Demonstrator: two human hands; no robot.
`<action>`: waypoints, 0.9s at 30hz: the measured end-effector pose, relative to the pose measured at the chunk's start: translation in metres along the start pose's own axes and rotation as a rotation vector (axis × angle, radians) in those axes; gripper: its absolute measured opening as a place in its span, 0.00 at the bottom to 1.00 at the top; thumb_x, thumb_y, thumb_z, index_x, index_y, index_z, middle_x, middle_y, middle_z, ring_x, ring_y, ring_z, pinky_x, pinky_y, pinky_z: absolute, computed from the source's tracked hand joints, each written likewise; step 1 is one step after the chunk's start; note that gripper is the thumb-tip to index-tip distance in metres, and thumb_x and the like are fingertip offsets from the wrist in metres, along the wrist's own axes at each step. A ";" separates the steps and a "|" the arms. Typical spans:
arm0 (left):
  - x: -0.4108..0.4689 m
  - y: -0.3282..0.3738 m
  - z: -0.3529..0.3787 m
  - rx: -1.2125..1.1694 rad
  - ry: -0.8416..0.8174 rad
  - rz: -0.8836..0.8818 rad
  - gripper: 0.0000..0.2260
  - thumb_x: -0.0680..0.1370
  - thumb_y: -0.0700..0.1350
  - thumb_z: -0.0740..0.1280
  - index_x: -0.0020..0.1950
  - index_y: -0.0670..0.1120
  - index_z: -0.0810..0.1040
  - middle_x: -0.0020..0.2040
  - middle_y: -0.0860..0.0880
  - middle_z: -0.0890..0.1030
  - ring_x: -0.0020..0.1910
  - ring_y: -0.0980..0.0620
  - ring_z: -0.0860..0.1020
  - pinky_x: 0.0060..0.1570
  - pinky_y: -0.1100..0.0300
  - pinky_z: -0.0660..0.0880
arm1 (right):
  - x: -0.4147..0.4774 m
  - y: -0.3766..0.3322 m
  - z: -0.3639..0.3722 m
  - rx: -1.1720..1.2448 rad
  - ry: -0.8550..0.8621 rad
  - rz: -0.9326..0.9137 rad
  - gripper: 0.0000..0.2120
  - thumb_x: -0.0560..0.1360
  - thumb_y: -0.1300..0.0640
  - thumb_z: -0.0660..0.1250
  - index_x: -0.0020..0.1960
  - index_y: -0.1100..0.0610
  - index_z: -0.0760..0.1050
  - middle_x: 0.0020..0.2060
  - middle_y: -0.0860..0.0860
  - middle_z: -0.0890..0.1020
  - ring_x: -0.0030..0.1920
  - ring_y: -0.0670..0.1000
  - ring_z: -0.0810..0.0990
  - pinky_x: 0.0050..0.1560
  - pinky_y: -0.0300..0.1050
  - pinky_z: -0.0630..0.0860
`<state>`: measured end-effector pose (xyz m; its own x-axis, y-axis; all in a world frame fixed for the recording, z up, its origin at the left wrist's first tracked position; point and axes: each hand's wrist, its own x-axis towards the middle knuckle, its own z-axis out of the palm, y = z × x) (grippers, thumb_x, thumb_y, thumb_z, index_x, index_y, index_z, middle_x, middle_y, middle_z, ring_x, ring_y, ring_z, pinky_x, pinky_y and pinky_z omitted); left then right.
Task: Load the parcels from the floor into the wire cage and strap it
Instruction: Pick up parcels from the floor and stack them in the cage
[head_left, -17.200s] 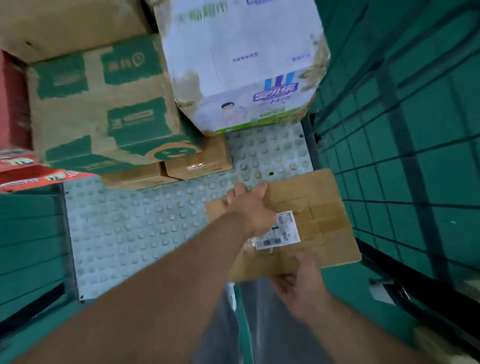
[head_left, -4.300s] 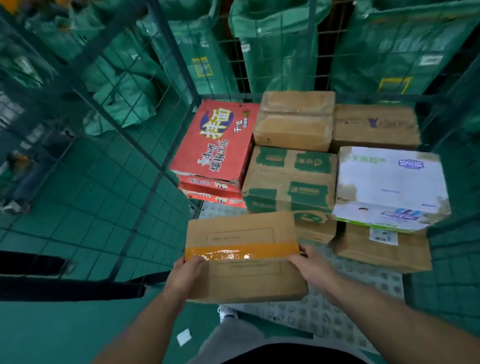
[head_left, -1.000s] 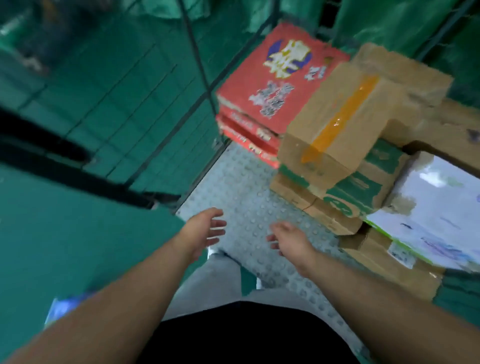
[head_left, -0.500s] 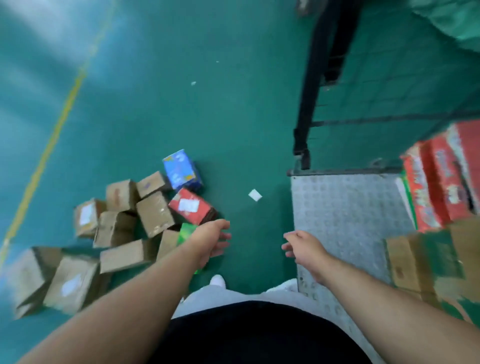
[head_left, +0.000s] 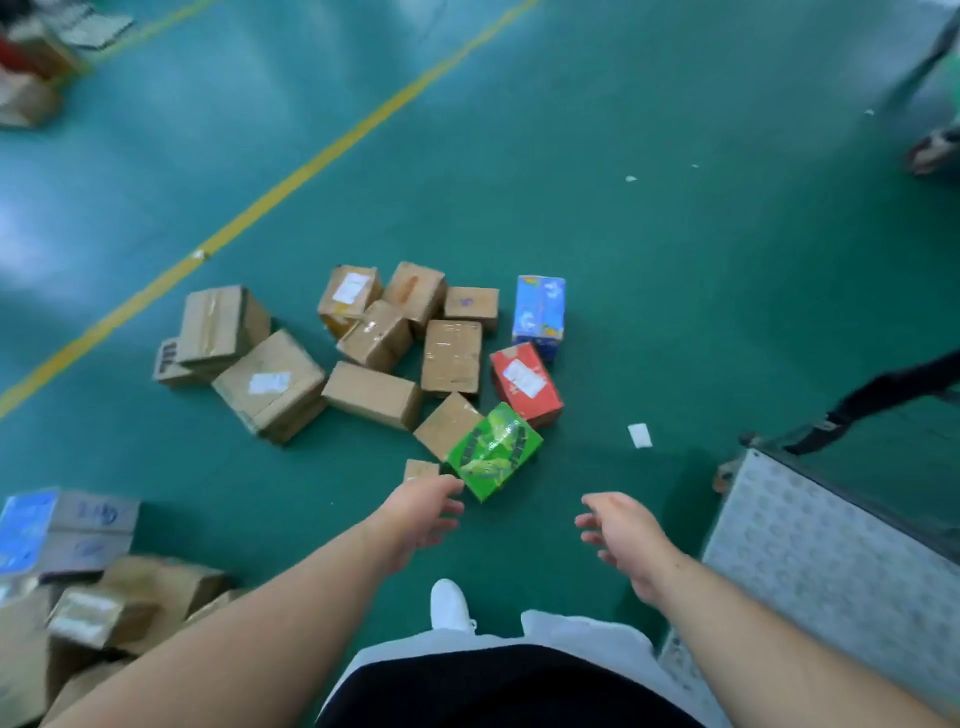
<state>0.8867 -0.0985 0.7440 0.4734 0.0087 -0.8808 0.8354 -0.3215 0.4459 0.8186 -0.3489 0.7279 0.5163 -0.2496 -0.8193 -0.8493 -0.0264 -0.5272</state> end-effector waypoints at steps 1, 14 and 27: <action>-0.001 -0.010 -0.026 -0.054 0.029 -0.004 0.13 0.81 0.52 0.65 0.62 0.47 0.80 0.53 0.47 0.84 0.47 0.49 0.81 0.47 0.56 0.75 | -0.003 -0.005 0.025 -0.033 -0.038 -0.011 0.09 0.83 0.51 0.61 0.56 0.55 0.76 0.51 0.54 0.84 0.46 0.52 0.80 0.45 0.46 0.72; -0.030 -0.137 -0.196 -0.599 0.314 -0.126 0.10 0.82 0.51 0.64 0.57 0.47 0.80 0.50 0.47 0.82 0.46 0.47 0.80 0.47 0.55 0.72 | -0.026 -0.077 0.235 -0.495 -0.372 -0.138 0.10 0.83 0.49 0.61 0.57 0.52 0.77 0.53 0.52 0.84 0.53 0.54 0.82 0.51 0.49 0.75; -0.021 -0.109 -0.246 -0.828 0.482 -0.209 0.09 0.82 0.51 0.64 0.58 0.49 0.79 0.52 0.47 0.83 0.49 0.48 0.82 0.61 0.48 0.77 | 0.030 -0.170 0.338 -0.815 -0.563 -0.181 0.11 0.84 0.51 0.59 0.58 0.56 0.76 0.53 0.54 0.83 0.49 0.54 0.81 0.47 0.48 0.73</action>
<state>0.8541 0.1693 0.7529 0.2034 0.4345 -0.8774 0.7600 0.4949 0.4213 1.0152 -0.0251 0.7170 0.4429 0.3119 -0.8406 -0.4604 -0.7254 -0.5117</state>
